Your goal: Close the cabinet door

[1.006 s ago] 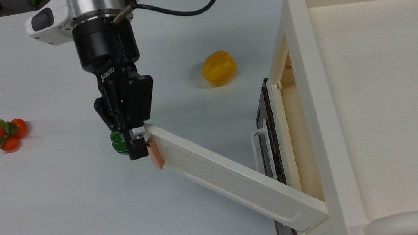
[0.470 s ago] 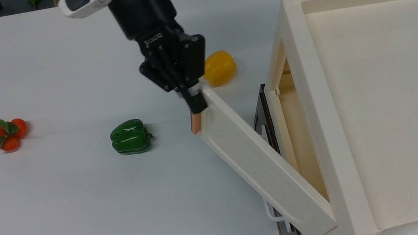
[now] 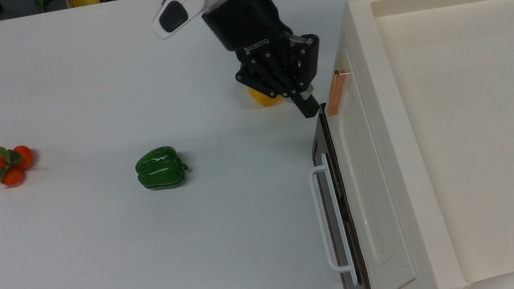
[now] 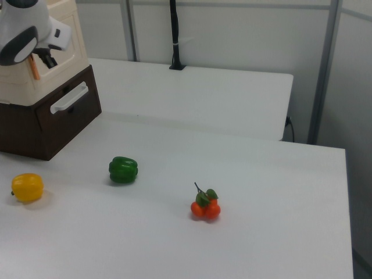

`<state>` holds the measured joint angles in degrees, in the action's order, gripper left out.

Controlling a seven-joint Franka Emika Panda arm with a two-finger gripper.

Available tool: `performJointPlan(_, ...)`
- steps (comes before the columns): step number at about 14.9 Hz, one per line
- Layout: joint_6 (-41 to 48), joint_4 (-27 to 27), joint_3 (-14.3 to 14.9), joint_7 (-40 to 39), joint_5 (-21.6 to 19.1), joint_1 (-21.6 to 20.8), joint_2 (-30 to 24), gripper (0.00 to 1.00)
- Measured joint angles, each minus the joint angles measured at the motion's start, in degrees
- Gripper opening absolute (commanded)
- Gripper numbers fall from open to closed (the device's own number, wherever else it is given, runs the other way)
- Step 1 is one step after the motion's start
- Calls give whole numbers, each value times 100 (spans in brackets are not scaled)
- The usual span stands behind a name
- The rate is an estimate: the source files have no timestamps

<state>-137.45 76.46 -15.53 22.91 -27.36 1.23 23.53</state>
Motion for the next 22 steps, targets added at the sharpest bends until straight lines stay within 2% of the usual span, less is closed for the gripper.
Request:
performJointPlan(3, 68, -2, -132, 0, 0, -1, -49, 0)
performJointPlan(5, 483, -18, -128, -2, 1, 71, -164, 0)
performJointPlan(6, 832, -31, -126, -6, 3, 125, -242, 5)
performJointPlan(8, 1646, -46, -108, -11, 156, 235, -479, 35)
performJointPlan(10, 2613, -34, -1, -10, 565, 289, -781, 59)
performJointPlan(12, 3285, -28, 54, -10, 972, 304, -946, 100)
performJointPlan(14, 3940, -11, 58, -10, 1390, 299, -1149, 100)
performJointPlan(17, 4767, 17, 58, -10, 1743, 293, -1496, 100)
performJointPlan(22, 5168, 389, 192, -45, 2170, 290, -2091, 100)
